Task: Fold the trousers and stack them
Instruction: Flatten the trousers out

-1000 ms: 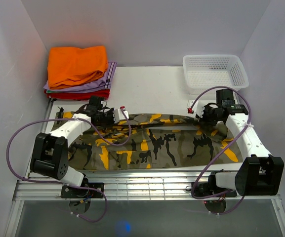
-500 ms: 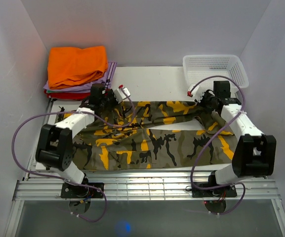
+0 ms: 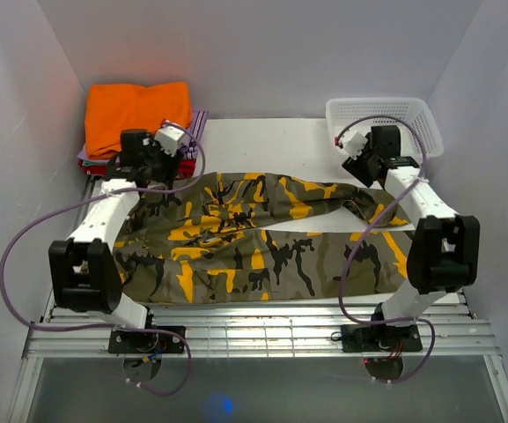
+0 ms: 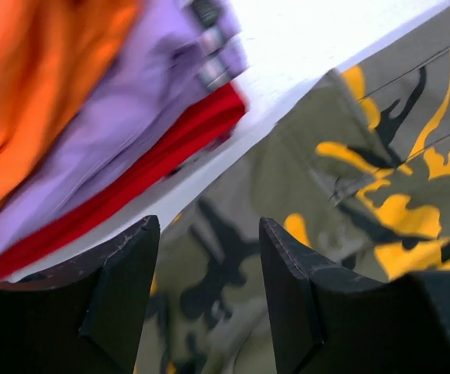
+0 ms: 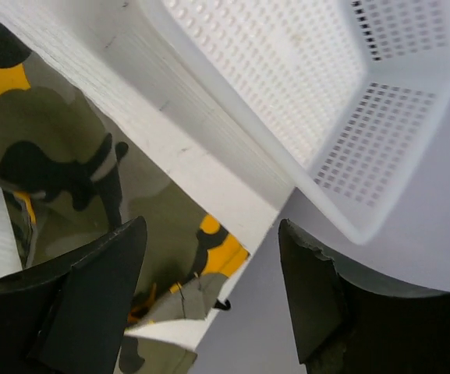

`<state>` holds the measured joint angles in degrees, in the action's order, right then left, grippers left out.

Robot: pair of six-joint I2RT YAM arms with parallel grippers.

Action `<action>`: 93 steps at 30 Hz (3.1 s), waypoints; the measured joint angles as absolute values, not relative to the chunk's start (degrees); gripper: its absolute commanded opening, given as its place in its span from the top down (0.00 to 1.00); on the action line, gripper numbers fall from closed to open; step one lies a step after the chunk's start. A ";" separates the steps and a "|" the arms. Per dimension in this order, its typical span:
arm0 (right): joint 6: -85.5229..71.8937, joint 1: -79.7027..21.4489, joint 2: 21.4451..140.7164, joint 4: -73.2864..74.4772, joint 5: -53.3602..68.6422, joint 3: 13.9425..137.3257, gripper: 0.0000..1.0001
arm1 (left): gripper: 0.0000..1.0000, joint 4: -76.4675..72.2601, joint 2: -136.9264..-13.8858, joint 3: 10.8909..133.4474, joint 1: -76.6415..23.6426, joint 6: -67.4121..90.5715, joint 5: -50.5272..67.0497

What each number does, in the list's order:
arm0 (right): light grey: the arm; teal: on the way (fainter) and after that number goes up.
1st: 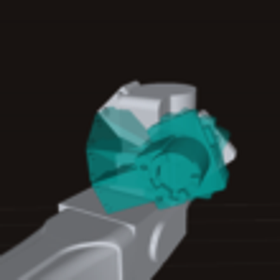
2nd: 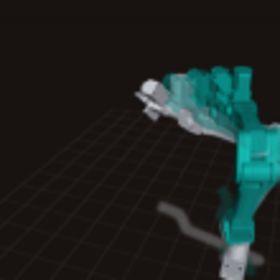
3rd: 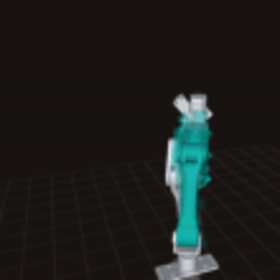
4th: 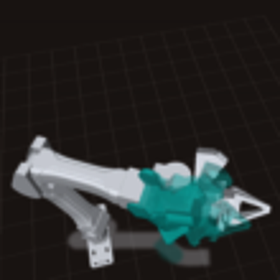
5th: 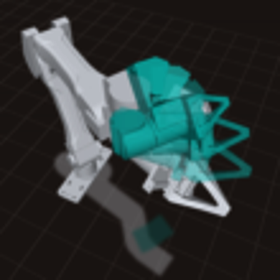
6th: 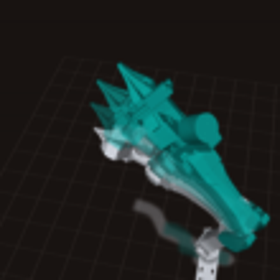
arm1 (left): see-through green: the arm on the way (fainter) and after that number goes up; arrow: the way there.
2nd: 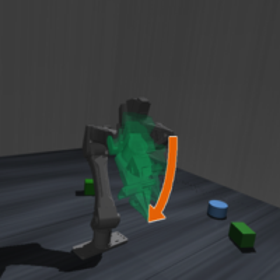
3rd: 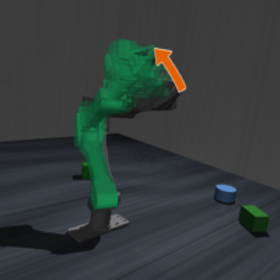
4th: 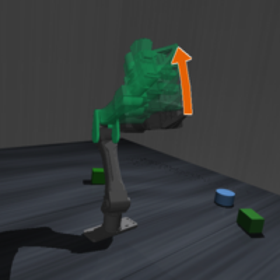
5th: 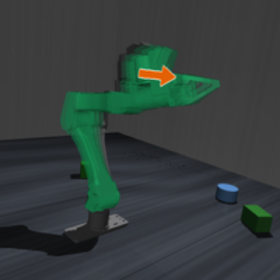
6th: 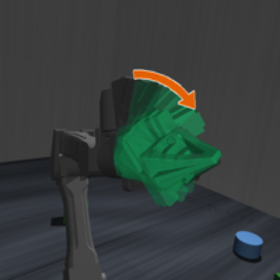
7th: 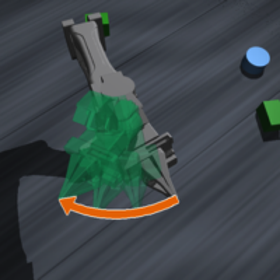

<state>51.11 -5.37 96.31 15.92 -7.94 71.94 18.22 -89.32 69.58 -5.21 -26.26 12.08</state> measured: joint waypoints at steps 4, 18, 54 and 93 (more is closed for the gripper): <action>52.05 -3.22 87.64 20.67 -6.70 72.23 0.35 | 0.37 24.34 -80.31 65.25 1.78 -26.46 14.55; 53.95 11.57 97.95 28.40 -5.23 69.47 0.56 | 0.42 37.10 -91.66 52.64 12.73 -29.26 18.35; 29.63 2.28 104.73 26.20 4.23 73.38 0.62 | 0.43 40.05 -96.42 58.13 24.32 -35.55 20.18; 31.88 1.76 107.81 15.51 5.10 68.27 0.60 | 0.45 29.02 -94.19 65.65 -25.12 -23.73 35.35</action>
